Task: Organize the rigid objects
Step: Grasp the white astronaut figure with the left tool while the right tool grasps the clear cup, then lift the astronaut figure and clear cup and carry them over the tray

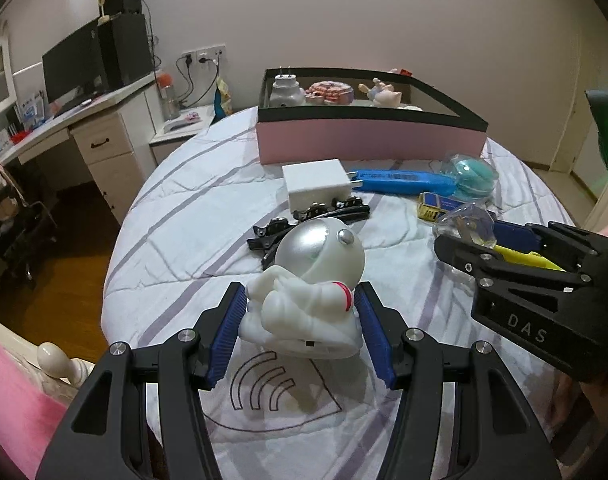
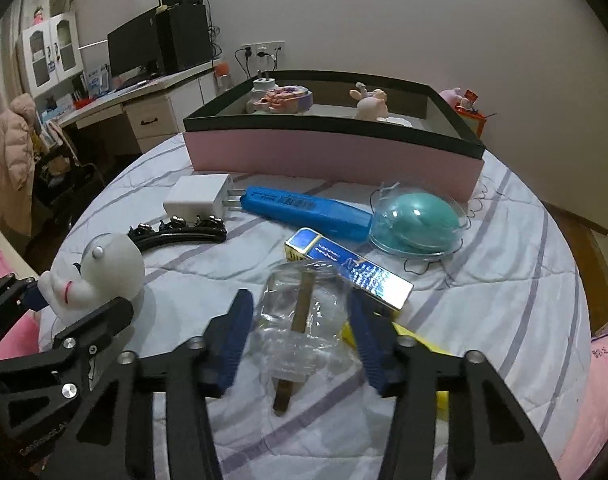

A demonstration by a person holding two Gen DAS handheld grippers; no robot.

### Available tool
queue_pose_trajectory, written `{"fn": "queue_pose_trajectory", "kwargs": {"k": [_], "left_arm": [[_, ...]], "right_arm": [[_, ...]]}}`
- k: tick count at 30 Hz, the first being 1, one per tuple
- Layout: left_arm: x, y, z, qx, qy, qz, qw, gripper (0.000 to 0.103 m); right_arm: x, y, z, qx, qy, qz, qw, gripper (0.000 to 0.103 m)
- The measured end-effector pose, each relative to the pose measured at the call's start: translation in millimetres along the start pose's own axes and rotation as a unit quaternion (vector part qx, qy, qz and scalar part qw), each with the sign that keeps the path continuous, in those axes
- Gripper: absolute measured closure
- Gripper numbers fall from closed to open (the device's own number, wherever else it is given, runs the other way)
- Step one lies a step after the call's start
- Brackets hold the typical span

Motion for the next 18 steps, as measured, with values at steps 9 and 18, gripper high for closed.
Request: {"fn": "queue_pose_trajectory", "kwargs": {"k": [9,18], "left_arm": [[0.4,-1.1,-10.9,-0.003,-0.002,0.004,1.0,0.046],[6.2,13.2,-1.5,0.019,-0.004,0.01,0.9998,0.046]], "right_arm": [[-6.8,-2.1,-16.9,-0.033,0.001,0.027,0.999,0.052],[-1.9,4.7,3.1,0.012,0.028,0.005,1.0,0.053]]}}
Point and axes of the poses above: each gripper's, at about its wrist camera, not at the fingertips, and z roughly against the way its jaws point, x to its right, y to its top, the point moved 4 cm from there along -z, roughly the way its jaws point, and after that the axes turned 10 degrees about x, right-handed, at the moved point
